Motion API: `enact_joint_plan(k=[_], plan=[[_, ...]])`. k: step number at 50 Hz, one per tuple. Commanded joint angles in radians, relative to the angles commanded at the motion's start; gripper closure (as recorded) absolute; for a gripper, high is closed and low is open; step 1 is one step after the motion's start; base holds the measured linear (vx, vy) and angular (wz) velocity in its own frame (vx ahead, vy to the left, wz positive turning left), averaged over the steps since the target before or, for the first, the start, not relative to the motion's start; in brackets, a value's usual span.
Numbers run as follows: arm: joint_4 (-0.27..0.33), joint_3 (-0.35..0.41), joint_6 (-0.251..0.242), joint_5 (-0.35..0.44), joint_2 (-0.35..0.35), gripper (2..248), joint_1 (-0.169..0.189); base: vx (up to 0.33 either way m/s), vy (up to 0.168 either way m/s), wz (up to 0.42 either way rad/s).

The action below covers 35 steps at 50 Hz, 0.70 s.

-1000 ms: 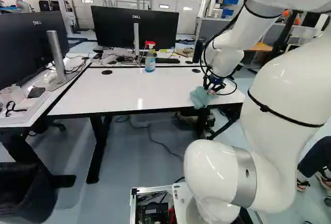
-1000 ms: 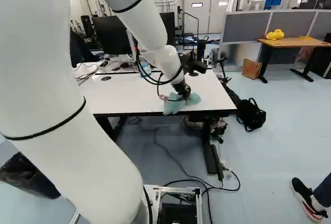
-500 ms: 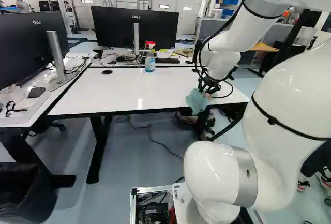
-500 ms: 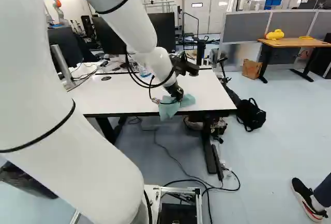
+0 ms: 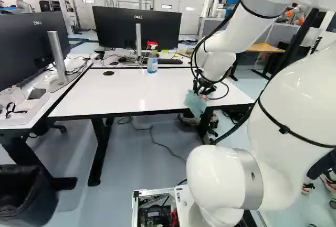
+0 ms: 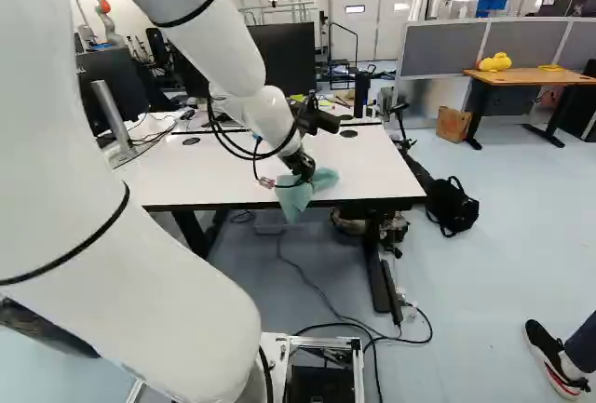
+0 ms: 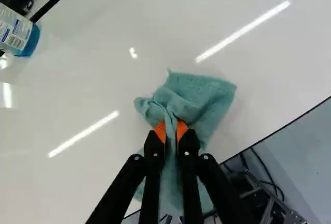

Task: Clean the table with the green towel

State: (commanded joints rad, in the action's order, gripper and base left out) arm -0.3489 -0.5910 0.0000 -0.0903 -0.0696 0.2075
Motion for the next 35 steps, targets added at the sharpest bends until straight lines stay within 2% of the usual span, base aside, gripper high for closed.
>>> enact_joint_plan(k=[15, 35], plan=[[0.0, -0.068, 0.0, 0.0, 0.068, 206, -0.035, 0.0, 0.0, 0.0], [0.0, -0.171, 0.0, 0.0, 0.166, 206, -0.053, 0.0, 0.0, 0.0]])
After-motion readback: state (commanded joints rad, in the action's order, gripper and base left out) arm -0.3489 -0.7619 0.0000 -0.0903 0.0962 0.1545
